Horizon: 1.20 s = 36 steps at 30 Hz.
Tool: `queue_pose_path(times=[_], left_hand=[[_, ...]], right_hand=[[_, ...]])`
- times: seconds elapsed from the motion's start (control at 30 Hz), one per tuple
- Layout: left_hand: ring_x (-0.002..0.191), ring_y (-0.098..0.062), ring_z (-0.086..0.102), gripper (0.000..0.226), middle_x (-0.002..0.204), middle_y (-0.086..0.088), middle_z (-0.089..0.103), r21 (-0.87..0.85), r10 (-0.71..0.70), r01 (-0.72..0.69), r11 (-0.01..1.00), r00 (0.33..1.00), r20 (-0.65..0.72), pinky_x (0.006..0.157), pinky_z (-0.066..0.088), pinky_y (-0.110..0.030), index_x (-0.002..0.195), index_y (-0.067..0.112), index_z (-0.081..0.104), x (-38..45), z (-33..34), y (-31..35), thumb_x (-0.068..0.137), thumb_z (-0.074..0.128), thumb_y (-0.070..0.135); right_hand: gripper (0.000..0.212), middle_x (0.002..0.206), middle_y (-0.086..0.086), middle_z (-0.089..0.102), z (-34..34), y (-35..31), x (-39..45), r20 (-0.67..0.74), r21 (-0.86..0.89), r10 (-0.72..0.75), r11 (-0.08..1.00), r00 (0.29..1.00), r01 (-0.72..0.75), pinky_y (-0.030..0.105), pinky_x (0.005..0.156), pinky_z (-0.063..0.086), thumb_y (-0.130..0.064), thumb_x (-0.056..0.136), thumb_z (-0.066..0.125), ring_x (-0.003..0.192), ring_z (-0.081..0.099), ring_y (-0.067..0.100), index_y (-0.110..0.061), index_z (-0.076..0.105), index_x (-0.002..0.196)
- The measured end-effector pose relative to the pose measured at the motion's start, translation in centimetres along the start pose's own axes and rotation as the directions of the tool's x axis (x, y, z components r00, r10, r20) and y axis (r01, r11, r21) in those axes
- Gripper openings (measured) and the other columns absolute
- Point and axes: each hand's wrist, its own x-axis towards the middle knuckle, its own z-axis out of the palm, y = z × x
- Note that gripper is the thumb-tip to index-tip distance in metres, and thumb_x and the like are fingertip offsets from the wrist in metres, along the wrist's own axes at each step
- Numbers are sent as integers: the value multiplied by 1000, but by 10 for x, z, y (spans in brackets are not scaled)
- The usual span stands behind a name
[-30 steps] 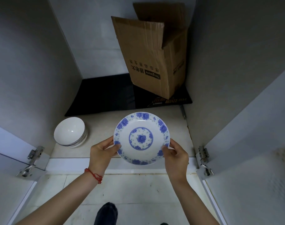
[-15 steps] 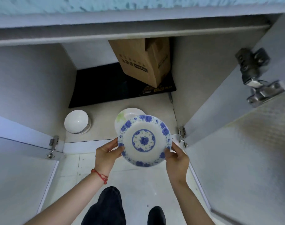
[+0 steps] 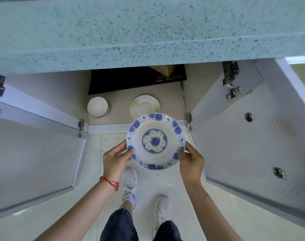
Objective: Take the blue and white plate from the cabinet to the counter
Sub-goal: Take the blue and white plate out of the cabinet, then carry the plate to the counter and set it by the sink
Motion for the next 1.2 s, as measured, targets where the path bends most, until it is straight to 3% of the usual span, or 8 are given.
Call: queue_pose_path(times=[0.17,0.27,0.33,0.5,0.77,0.87,1.1,1.2], left_hand=[[70,-1,68,42,71,17,74,-36,0,0,999,1000,-13,69,58,-22,111,15,63,-42,-7,33,76,63,-7],[71,-5,68,41,72,15,75,-42,8,-8,999,1000,4,70,59,-24,110,16,63,-59,-13,48,77,63,-8],[73,-7,67,40,74,14,75,-30,22,-21,999,1000,21,72,58,-26,108,18,65,-66,-17,57,77,63,-6],[75,-6,68,39,78,15,75,9,62,-63,998,996,58,69,58,-23,106,19,67,-84,-32,83,77,63,-6],[77,-11,69,37,77,17,75,38,85,-90,995,990,117,71,59,-28,104,21,67,-123,-59,132,76,64,-3],[77,-10,68,37,78,14,75,47,99,-107,993,983,155,71,59,-27,93,29,71,-138,-63,149,77,63,-3],[83,-15,69,34,85,10,76,60,117,-136,989,961,250,71,59,-26,105,16,69,-168,-72,182,76,65,0],[84,-17,69,32,85,7,76,69,130,-157,985,945,299,71,59,-26,102,20,70,-181,-75,192,77,65,2]], right_hand=[[27,84,11,71,-18,-40,-37,6,0,34,999,999,-34,9,56,49,-5,85,55,72,64,20,-20,69,103],[34,74,8,69,-26,-58,-56,-2,-13,6,1000,1000,-7,22,60,51,-4,85,54,67,62,20,-36,66,82],[38,70,1,69,-28,-65,-67,-16,-17,-8,1000,1000,8,20,58,51,-3,84,54,62,63,13,-39,63,78],[30,71,-13,67,-28,-80,-97,-61,29,31,999,998,-29,14,54,52,1,83,54,63,64,3,-23,68,94],[29,62,-20,67,-34,-121,-152,-100,60,0,998,995,6,16,55,54,0,84,54,61,65,2,-22,68,96],[32,53,-26,66,-41,-136,-171,-128,65,-36,997,991,44,14,52,51,3,81,53,53,61,-5,-25,68,87],[31,75,-6,71,-59,-162,-214,-206,103,-32,993,978,54,14,53,53,1,82,54,59,65,0,-15,70,103],[30,73,-9,71,-69,-174,-235,-236,146,-33,987,971,69,13,52,52,1,84,55,60,65,-2,-14,68,106]])
